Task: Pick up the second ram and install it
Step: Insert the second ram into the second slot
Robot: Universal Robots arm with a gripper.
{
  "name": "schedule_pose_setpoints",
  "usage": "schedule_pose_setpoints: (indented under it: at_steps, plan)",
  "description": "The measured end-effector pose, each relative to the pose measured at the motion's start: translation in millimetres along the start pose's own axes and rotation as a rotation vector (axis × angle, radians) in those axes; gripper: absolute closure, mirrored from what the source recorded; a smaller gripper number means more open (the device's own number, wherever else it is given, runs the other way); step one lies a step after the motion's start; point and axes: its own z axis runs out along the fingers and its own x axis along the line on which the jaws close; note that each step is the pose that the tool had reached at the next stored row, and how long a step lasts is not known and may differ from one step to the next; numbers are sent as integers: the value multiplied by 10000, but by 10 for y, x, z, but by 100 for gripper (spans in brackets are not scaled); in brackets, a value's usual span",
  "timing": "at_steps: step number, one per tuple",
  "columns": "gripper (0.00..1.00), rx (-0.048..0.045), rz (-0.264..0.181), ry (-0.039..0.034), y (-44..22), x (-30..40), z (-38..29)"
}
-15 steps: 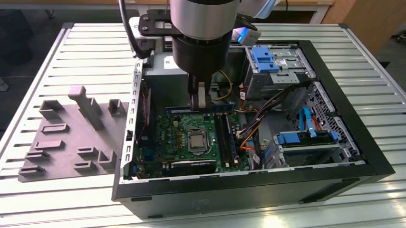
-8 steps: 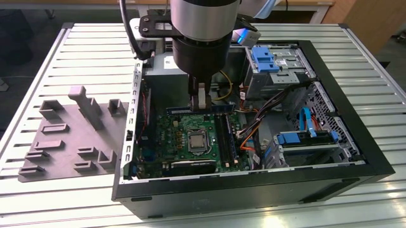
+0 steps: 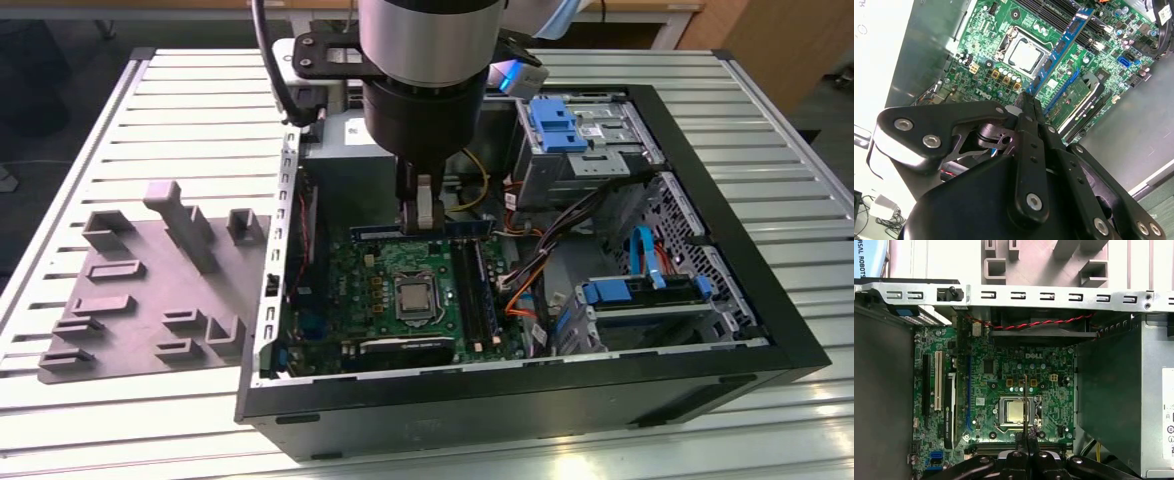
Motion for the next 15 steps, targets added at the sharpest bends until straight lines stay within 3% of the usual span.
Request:
schedule_pose_setpoints:
  at_steps: [5,15]
  plan:
    - [89,10,183,-7,-1,0,1]
    - [89,67,1213,-34,0,0,2]
